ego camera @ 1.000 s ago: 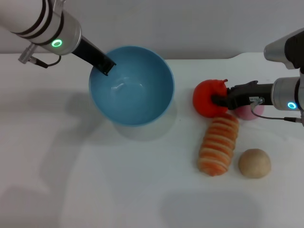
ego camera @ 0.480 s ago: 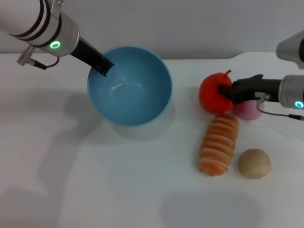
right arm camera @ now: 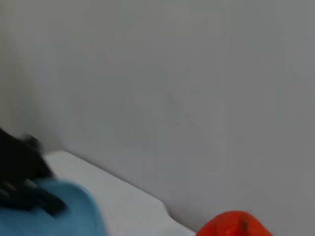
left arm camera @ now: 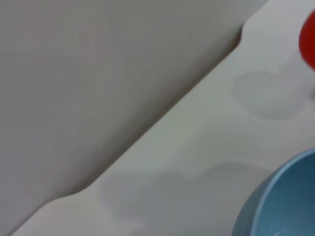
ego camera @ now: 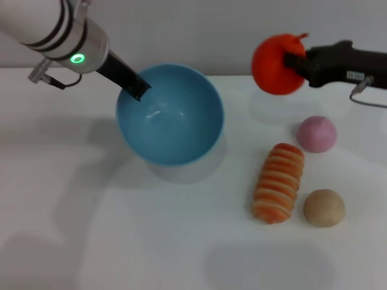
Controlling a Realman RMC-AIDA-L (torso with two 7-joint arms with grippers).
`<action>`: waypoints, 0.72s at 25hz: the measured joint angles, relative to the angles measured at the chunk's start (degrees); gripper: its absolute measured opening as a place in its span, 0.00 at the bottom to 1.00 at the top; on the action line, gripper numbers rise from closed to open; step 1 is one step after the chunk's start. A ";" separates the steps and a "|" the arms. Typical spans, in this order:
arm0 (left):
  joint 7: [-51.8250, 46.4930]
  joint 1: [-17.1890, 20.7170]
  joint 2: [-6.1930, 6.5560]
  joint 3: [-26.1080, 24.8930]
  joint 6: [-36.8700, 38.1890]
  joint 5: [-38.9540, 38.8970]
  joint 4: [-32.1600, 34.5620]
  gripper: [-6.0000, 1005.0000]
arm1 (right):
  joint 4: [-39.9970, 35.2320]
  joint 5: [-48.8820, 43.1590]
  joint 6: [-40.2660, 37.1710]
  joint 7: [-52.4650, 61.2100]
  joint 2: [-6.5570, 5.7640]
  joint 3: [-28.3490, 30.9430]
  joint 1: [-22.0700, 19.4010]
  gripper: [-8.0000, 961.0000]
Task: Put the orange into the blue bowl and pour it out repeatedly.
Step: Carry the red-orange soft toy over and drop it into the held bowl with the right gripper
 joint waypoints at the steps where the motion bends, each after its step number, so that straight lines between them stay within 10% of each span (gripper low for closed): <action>1: -0.04 -0.28 0.00 0.10 0.10 0.00 -0.39 0.01 | -1.09 1.05 -1.69 -0.02 0.02 0.01 -0.15 0.07; 18: -0.79 -7.42 -0.06 -0.01 4.65 0.23 -8.90 0.01 | -3.91 6.34 -13.90 0.09 -0.06 -8.77 2.67 0.06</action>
